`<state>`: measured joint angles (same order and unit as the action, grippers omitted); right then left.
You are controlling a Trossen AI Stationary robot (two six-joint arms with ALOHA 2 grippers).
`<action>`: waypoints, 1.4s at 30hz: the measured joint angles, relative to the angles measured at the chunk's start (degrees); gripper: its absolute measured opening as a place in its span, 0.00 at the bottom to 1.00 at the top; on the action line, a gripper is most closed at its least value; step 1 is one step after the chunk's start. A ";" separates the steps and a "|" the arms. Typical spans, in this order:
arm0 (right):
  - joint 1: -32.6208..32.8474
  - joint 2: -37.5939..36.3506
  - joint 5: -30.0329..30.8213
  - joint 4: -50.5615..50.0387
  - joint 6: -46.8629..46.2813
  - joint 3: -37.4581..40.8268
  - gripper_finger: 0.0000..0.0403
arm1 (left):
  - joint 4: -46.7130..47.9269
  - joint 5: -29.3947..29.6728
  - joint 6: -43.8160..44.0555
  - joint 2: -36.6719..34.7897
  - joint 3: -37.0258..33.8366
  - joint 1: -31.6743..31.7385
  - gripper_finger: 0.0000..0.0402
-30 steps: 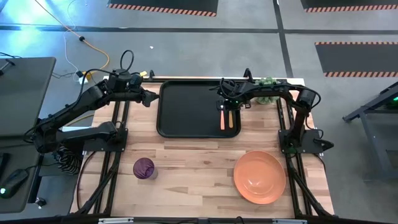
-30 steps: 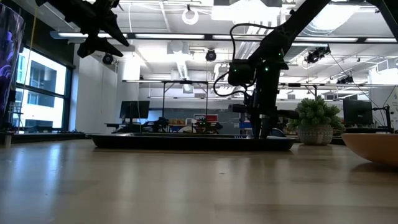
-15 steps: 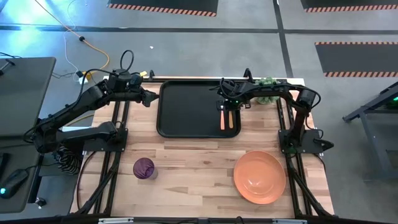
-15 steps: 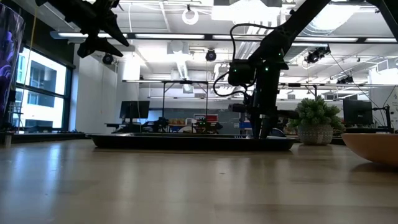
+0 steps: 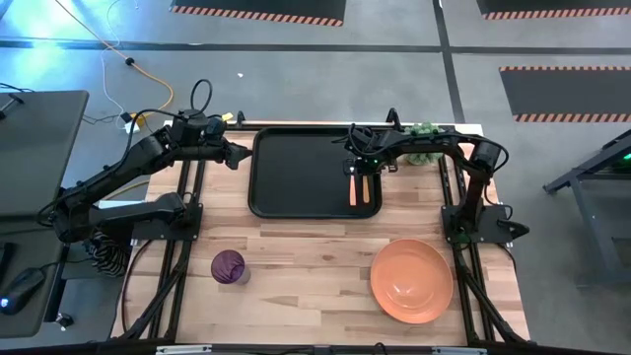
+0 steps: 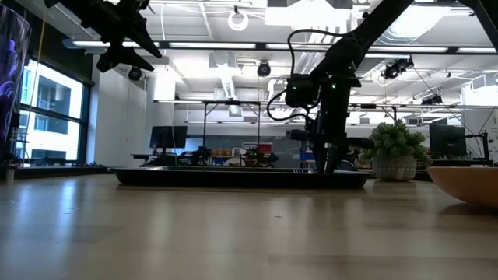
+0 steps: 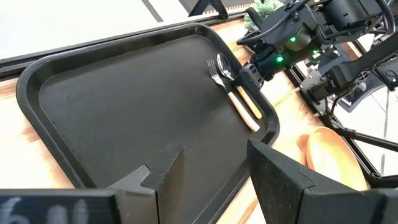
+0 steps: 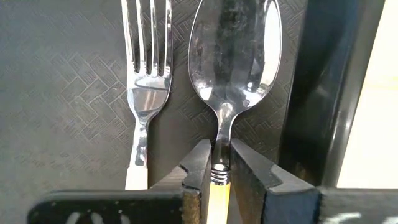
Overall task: Pick and place plate/cup/fork/spoon on tray
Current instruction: Adjust the orange spoon on the black tray
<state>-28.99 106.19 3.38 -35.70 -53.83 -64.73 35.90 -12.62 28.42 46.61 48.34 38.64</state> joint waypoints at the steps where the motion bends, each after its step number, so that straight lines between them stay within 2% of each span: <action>1: 0.00 0.00 -0.02 0.00 0.11 0.00 0.12 | 0.00 -0.01 -0.01 0.00 -0.01 0.00 0.41; 9: 0.00 0.00 -0.41 0.02 -0.10 0.00 0.18 | 0.00 -0.02 0.00 0.00 -0.01 0.00 0.41; 42: 0.00 0.00 -0.17 -1.48 -1.55 -0.09 0.18 | 0.00 -0.04 0.02 0.00 -0.01 0.00 0.41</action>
<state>-28.99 106.19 3.20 -37.19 -55.37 -64.82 35.90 -12.67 28.45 46.61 48.34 38.63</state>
